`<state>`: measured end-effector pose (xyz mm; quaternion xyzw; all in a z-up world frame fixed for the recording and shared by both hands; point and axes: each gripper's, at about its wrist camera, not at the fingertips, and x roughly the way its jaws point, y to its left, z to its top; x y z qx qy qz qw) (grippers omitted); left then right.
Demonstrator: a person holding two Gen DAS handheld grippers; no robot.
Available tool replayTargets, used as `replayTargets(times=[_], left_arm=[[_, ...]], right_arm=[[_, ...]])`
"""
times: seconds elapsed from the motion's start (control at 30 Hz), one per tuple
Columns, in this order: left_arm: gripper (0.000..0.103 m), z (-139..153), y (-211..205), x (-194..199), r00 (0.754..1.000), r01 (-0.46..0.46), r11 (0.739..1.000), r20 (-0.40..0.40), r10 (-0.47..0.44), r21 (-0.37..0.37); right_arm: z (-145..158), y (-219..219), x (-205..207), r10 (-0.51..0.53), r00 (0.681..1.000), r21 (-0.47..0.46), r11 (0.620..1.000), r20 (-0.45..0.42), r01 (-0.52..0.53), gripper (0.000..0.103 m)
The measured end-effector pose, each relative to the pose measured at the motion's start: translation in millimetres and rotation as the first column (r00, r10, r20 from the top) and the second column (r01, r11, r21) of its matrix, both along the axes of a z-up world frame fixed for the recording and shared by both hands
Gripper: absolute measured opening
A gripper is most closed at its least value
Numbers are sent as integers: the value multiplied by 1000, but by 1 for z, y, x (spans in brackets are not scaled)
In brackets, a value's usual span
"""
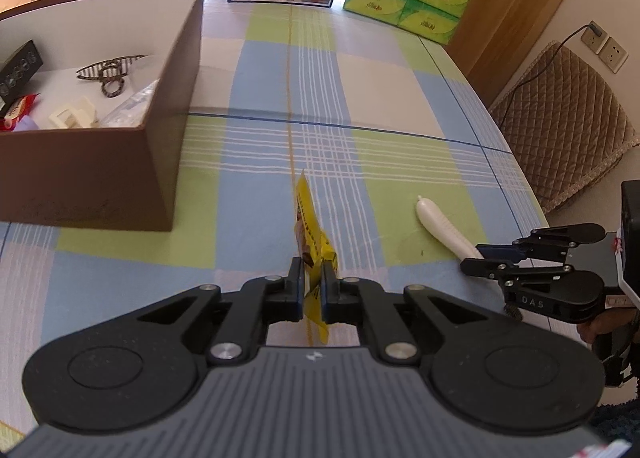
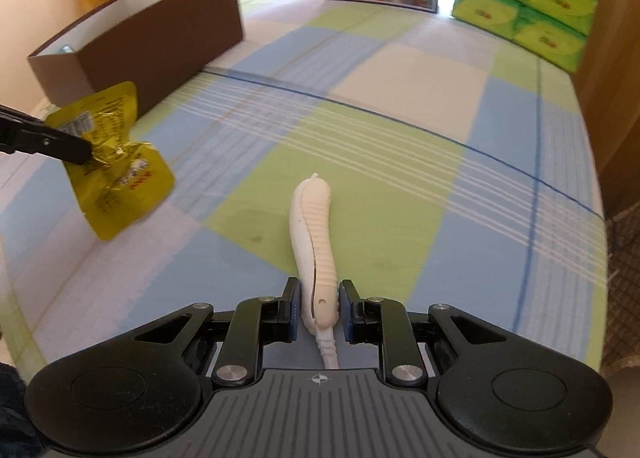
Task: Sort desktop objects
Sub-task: 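Lift and carry the yellow packet and white brush over the brown box with both tools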
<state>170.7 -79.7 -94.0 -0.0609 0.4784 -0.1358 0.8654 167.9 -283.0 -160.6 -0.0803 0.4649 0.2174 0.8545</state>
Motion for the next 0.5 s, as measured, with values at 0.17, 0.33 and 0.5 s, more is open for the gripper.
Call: replayTargets(times=[0.17,0.33,0.5], left_arm=[[4,9,15,-12,1000,-20,1000,16,20,-2],[4,22,35,-25,998,-50,999,40,51,-8],[4,37,58,-37,994,-87,996,69,88,-11]], right_arm=[[11,15,-2,26,1000,41,999,7,-27,17],[29,33,3,53,998,92,994,29,-55,17],[49,59,7,95,994,133,986,59,-103,17]])
